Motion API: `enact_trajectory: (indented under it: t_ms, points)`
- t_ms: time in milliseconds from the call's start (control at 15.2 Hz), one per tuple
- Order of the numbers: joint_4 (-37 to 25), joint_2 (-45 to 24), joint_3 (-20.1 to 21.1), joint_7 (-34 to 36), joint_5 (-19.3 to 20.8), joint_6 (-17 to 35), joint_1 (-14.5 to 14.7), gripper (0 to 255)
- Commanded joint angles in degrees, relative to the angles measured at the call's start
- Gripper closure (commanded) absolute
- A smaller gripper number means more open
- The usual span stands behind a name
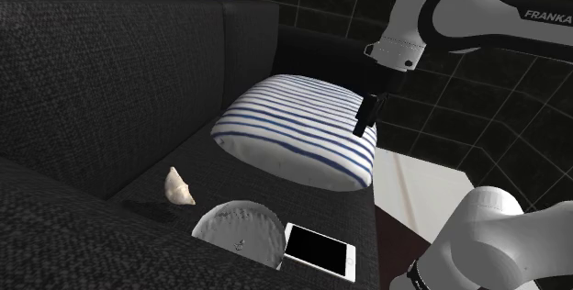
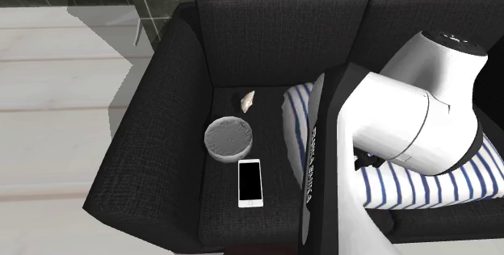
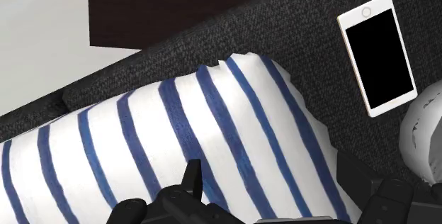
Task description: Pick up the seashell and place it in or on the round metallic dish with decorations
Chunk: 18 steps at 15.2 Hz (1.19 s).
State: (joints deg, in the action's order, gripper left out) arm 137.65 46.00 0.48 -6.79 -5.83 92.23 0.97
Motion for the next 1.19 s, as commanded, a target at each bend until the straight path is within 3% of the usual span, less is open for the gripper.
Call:
enact_trajectory:
  t_ms: [0,594,1122]
  points:
    - [0.0,0.0,0.0,0.0,0.0,0.0,0.0,0]
    - [-3.2,-11.9,10.3,9.7,-4.4,10.5,2.9,0]
    - [-11.0,-26.0,19.0,19.0,-3.6,18.2,3.9,0]
